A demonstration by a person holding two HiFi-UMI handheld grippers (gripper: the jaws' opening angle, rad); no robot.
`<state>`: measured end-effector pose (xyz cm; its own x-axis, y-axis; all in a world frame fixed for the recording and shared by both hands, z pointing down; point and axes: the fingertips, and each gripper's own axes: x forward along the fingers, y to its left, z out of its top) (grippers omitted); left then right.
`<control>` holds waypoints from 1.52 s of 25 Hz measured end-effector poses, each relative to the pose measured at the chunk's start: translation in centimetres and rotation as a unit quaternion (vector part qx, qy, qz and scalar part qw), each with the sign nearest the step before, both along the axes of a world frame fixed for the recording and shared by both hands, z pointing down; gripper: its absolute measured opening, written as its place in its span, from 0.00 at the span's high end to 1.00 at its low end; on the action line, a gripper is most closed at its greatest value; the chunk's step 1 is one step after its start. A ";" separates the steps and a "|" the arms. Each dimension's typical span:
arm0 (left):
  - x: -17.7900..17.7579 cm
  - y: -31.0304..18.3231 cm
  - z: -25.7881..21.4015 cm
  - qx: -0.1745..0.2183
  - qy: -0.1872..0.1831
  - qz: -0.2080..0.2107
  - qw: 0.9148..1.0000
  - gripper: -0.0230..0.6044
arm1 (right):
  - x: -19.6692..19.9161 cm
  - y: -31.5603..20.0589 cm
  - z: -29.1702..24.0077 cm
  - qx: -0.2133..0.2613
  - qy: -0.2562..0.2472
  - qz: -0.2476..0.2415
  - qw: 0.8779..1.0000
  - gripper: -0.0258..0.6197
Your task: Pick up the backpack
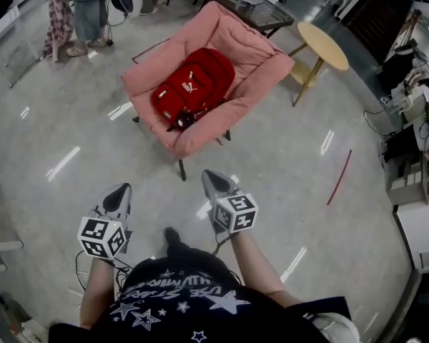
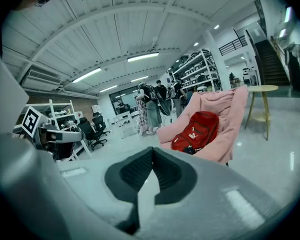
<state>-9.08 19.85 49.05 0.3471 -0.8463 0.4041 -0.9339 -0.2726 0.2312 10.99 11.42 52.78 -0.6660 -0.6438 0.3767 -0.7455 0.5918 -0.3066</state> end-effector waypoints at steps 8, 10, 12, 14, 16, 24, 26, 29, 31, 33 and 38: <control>0.5 -4.0 -0.2 0.008 -0.007 0.012 1.000 0.95 | -0.2 -4.2 -0.5 0.012 -0.007 0.006 1.000 0.96; 0.0 -4.5 -0.3 0.007 -0.006 0.013 1.000 0.95 | -0.4 -4.3 -0.2 0.004 -0.007 0.010 1.000 0.96; -0.6 -5.2 -0.4 0.008 -0.004 0.016 1.000 0.95 | -0.6 -4.7 0.0 0.001 -0.003 0.015 1.000 0.96; -1.2 -6.1 0.0 0.004 0.001 0.027 1.000 0.95 | -0.6 -5.2 0.1 -0.001 0.003 0.027 1.000 0.96; -1.9 -7.3 1.1 -0.006 0.007 0.041 0.999 0.95 | -0.7 -6.1 0.5 -0.002 0.009 0.045 0.999 0.96; -6.8 -15.1 3.7 -0.032 0.041 0.106 0.993 0.95 | -3.7 -11.7 0.8 -0.003 0.040 0.120 0.992 0.96; -7.9 -17.6 3.8 -0.030 0.041 0.130 0.990 0.95 | -4.9 -13.4 0.6 -0.006 0.038 0.142 0.989 0.96; -9.4 -20.9 3.4 -0.025 0.036 0.165 0.985 0.95 | -7.2 -15.8 0.4 -0.011 0.036 0.169 0.985 0.96; -10.5 -22.8 3.3 -0.024 0.036 0.181 0.983 0.95 | -8.8 -17.2 0.4 -0.013 0.034 0.183 0.982 0.96; -11.7 -24.3 3.3 -0.025 0.039 0.194 0.980 0.95 | -10.6 -18.4 0.4 -0.015 0.034 0.189 0.981 0.96; -13.8 -27.2 3.0 -0.027 0.041 0.230 0.972 0.95 | -13.1 -19.8 0.3 -0.020 0.044 0.210 0.976 0.96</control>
